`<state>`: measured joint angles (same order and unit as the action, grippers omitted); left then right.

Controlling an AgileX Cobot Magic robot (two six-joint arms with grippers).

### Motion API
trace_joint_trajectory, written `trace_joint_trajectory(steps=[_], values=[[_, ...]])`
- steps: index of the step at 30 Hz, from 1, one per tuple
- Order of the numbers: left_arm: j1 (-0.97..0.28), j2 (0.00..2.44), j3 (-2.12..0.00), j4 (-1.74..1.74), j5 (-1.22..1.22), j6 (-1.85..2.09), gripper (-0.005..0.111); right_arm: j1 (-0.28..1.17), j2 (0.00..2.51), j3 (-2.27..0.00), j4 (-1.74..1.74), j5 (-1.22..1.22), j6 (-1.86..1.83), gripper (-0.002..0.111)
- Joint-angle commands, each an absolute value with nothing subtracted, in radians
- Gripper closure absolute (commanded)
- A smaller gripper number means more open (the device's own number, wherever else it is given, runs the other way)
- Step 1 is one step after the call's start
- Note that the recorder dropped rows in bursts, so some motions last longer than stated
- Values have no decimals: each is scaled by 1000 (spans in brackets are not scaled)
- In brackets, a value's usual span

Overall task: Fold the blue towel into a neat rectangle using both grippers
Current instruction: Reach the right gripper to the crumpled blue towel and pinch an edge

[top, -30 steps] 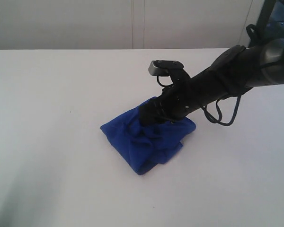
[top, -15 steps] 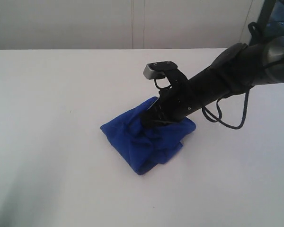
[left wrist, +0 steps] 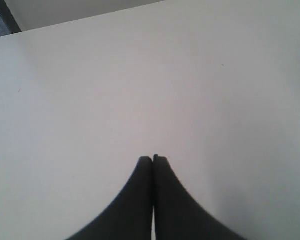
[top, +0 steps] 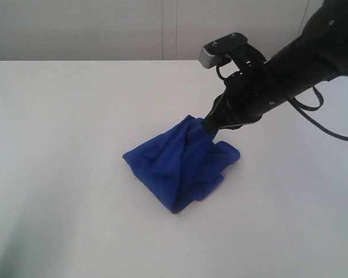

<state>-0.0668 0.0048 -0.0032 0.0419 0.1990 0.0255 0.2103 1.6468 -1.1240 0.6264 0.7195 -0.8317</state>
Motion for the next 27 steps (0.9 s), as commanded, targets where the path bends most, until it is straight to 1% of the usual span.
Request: trace_joint_trajectory(steps=[1,14,27], values=[[-72,0,0,32,194,26,107,203,1636,-1120,586,762,-797,108],[-72,0,0,32,194,26,107,203,1718,-990,584,547,-754,108],[-72,0,0,32,194,26,107,203,1767,-967,600,520,-754,108]])
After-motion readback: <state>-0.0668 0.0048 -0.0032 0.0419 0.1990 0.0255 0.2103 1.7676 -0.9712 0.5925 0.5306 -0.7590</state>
